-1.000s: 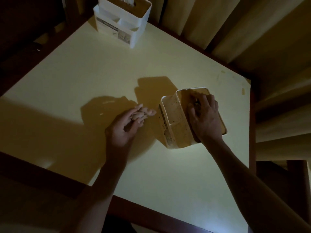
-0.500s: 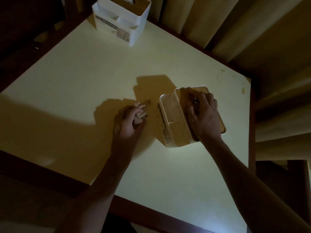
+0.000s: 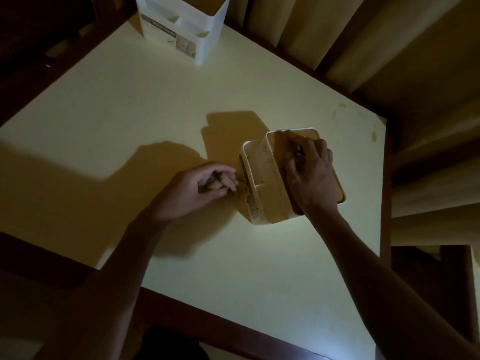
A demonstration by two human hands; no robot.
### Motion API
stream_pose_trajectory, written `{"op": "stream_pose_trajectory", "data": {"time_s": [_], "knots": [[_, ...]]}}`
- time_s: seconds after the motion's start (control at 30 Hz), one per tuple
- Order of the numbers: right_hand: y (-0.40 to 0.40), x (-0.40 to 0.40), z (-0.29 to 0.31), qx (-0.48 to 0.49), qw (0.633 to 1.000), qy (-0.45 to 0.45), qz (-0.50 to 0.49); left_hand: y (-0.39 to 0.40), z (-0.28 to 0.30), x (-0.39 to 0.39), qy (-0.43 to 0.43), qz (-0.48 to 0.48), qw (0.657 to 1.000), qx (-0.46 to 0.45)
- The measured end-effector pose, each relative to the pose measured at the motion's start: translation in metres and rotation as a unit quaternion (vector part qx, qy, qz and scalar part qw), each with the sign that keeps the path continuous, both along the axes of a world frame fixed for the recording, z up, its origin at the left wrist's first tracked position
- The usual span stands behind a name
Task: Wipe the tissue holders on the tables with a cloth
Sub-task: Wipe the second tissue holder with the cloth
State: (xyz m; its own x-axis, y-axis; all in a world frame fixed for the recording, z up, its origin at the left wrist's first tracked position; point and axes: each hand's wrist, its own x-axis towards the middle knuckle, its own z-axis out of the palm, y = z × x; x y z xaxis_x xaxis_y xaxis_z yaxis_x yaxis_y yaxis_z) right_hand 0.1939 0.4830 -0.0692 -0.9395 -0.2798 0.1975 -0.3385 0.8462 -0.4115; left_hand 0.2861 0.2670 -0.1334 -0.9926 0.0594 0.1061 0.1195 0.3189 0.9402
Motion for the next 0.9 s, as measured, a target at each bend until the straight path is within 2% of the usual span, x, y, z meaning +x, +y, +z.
{"op": "stream_pose_trajectory", "data": {"time_s": [0.17,0.27,0.33,0.43,0.53,0.63,0.7,0.9], "knots": [[-0.001,0.001,0.001,-0.006,1.0,0.001,0.004,0.019,-0.014,-0.017,0.028,0.142,0.988,0.052],[0.0,0.0,0.001,-0.005,1.0,0.003,0.002,0.031,-0.018,-0.02,0.012,0.262,0.955,0.14],[0.0,-0.001,0.0,-0.004,1.0,0.002,-0.001,0.039,-0.02,-0.02,0.007,0.312,0.935,0.166],[0.0,0.0,-0.001,-0.007,1.0,0.002,-0.001,0.054,-0.019,-0.02,0.002,0.34,0.923,0.181],[0.001,0.001,0.0,-0.009,1.0,0.003,0.004,0.07,-0.011,-0.017,0.027,0.373,0.915,0.153],[0.0,0.001,0.0,-0.012,1.0,0.003,0.005,0.082,-0.005,-0.01,0.076,0.371,0.919,0.107],[-0.001,0.001,0.001,-0.018,1.0,0.005,0.004,0.085,-0.003,-0.007,0.085,0.354,0.925,0.112],[-0.001,0.0,0.0,-0.016,1.0,0.006,-0.006,0.073,0.006,-0.021,0.04,0.343,0.931,0.117]]}}
